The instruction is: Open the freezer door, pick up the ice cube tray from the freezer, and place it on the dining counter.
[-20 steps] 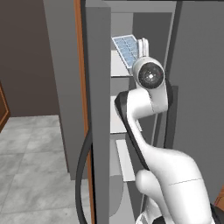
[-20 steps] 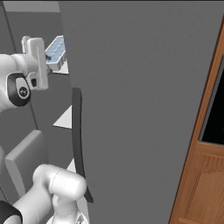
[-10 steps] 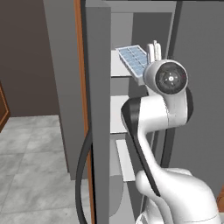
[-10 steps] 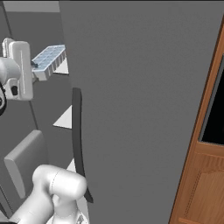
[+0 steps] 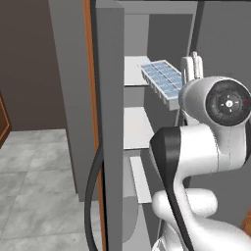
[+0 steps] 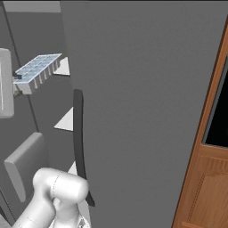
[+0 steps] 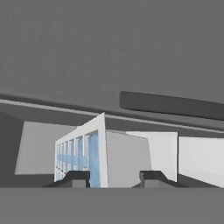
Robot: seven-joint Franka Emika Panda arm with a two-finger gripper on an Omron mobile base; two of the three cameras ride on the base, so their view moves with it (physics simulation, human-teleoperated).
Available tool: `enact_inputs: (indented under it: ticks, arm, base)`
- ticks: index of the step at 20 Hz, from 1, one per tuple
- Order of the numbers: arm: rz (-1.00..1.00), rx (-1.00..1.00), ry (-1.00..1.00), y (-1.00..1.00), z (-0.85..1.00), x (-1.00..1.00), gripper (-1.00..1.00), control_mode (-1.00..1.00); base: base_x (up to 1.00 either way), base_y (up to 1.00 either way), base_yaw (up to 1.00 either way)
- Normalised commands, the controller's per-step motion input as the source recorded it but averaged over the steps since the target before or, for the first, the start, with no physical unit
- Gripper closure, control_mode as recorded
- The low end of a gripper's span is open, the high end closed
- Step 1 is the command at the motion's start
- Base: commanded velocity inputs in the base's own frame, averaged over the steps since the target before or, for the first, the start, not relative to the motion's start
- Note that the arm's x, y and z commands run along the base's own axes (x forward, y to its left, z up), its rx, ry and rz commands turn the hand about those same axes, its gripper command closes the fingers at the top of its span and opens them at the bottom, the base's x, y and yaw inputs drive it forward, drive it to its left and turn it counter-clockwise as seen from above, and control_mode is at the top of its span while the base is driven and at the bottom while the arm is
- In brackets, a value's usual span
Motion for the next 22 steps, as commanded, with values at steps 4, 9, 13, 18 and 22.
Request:
enact_inputs:
  ticks: [4, 9, 13, 18, 22]
  arm:
    - [0.0, 0.03, 0.0, -0.37, 0.03, -0.84, 1.0, -1.0]
    - [-0.03, 0.05, 0.01, -0.54, 0.0, -0.57, 1.0, -1.0]
    - [-0.03, 0.0, 0.04, -0.27, 0.01, -0.47, 1.0, -1.0]
    - [-0.01, 0.0, 0.07, -0.02, 0.01, -0.1, 1.0, -1.0]
    - [0.0, 0.0, 0.06, 0.0, 0.0, 0.0, 1.0, -1.0]
  base:
    - [0.0, 0.0, 0.0]
    - [0.0, 0.0, 0.0]
    - [0.0, 0.0, 0.0]
    - [0.0, 0.0, 0.0]
    - [0.0, 0.0, 0.0]
